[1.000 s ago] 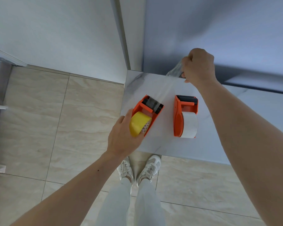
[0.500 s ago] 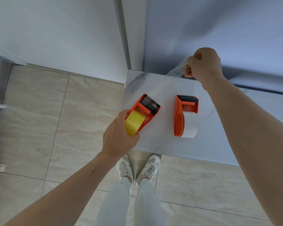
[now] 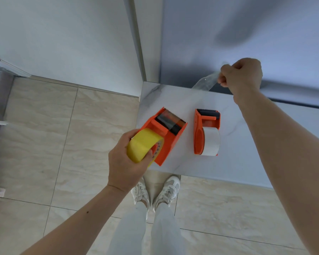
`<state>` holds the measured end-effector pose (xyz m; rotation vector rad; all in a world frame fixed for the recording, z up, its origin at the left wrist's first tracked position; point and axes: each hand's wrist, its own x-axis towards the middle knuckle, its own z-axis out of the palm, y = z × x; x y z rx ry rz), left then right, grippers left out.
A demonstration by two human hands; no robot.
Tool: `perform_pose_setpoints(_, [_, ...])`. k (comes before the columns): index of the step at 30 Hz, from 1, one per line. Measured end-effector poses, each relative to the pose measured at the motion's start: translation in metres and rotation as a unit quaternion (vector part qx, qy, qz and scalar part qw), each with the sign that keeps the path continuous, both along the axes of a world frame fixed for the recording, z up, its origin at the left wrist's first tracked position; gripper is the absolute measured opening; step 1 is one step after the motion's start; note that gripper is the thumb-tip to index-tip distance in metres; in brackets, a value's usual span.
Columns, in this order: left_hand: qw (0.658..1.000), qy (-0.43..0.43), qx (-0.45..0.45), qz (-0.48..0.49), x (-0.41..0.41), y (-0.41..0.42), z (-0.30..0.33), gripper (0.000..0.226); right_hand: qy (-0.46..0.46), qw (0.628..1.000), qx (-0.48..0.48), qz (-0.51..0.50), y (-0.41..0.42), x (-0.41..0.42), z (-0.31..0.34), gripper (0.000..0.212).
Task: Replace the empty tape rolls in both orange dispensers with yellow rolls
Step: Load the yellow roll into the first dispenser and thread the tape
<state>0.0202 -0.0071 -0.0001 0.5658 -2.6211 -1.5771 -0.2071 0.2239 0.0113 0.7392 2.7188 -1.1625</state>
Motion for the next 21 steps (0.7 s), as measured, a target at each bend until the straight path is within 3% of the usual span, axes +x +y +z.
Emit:
perform_pose_setpoints(4, [0.989,-0.007,0.117,0.094,-0.009,0.003,0.023,0.045,-0.033,0.983,-0.124,-0.13,0.006,0.009,-0.003,0.02])
perform_pose_setpoints(7, [0.962,-0.017,0.215,0.165,-0.022,0.007,0.035,0.042,-0.102,0.968,-0.167,-0.156,0.004,0.017,-0.004,0.011])
perform_pose_setpoints(11, [0.932,-0.026,0.287,0.218,-0.036,0.009,0.044,0.038,-0.183,0.922,-0.272,-0.208,0.0,0.034,-0.001,0.021])
perform_pose_setpoints(17, [0.906,-0.036,0.31,0.285,-0.057,0.014,0.053,0.022,-0.296,0.828,-0.394,-0.268,-0.004,0.064,-0.003,0.024])
perform_pose_setpoints(21, [0.903,-0.038,0.298,0.306,-0.072,0.018,0.06,0.022,-0.286,0.78,-0.487,-0.269,-0.015,0.088,-0.003,0.032])
